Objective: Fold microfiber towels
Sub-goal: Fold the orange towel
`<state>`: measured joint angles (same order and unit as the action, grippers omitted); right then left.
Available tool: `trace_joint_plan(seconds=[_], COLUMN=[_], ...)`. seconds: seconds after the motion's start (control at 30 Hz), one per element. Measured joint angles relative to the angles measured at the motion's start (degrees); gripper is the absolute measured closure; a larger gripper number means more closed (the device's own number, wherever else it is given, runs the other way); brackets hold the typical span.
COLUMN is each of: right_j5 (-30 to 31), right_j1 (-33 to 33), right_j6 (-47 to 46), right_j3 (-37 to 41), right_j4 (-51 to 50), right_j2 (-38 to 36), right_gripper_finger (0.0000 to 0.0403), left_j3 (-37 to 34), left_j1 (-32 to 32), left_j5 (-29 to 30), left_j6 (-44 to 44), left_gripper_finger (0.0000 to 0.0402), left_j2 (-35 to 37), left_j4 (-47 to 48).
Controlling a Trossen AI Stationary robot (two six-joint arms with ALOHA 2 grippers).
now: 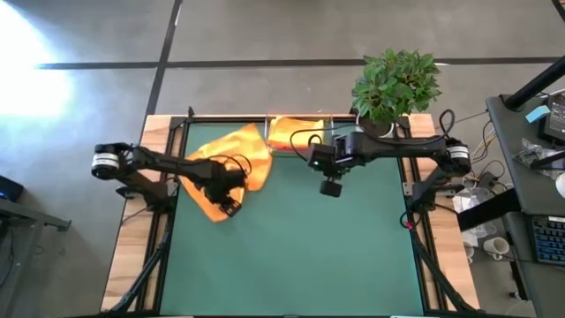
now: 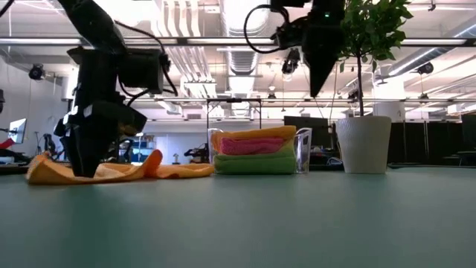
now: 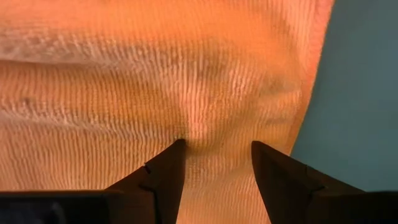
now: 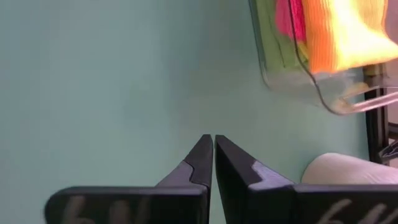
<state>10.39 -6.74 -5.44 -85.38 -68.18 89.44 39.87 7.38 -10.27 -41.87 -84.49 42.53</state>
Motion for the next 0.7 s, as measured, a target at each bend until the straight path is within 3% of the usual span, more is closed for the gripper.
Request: trace_joint_plan(seconds=[0.17,0.3,0.47,0.7], right_j5=[-0.06,-0.52,-3.36,-7.92], right_j1=[-0.02,0.0,-0.02,0.13], right_j6=[1.88,2.7,3.22,2.57], right_j3=[5.75,11.39,18.53,25.97], right_j4=[2.75,5.96,10.95,19.72], right_j2=[-3.87,-7.15,-11.48,-17.1], right_gripper_finger=[0.0392,0.0392,0.0392,0.0392], left_j3=[2.42,2.51,1.87,5.6], left_j1=[-8.75,-16.02,-24.44,-31.38], left_j5=[-3.48,-5.06,-4.29,0.97], left_j6=[-3.58,-11.31,-22.83,-26.43], left_gripper_finger=[0.0233,0.0233,0.0233,0.0233], left_j2=[-0.27,-0.23,-1.85,-4.52], left_j4=[-0.82,-7.1,-14.86,-14.19])
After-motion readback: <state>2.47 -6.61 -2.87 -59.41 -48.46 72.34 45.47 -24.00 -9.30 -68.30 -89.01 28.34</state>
